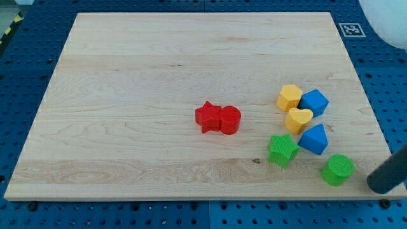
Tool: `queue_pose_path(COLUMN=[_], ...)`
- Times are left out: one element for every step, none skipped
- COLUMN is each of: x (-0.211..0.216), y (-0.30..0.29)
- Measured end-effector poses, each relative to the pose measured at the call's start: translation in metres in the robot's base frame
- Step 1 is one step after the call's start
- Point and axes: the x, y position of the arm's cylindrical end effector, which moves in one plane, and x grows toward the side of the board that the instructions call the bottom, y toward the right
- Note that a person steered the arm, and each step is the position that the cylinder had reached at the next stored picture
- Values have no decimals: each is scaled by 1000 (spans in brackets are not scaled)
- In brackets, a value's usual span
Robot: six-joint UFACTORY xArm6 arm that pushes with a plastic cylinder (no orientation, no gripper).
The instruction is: Push the green circle close to the green star
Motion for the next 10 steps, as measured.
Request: queue_pose_path(x=[-3, -1, 0, -7, -7, -7, -13, -19, -21, -21], y=[-3, -12, -36, -52, -52, -52, -52, -52, -51, -65])
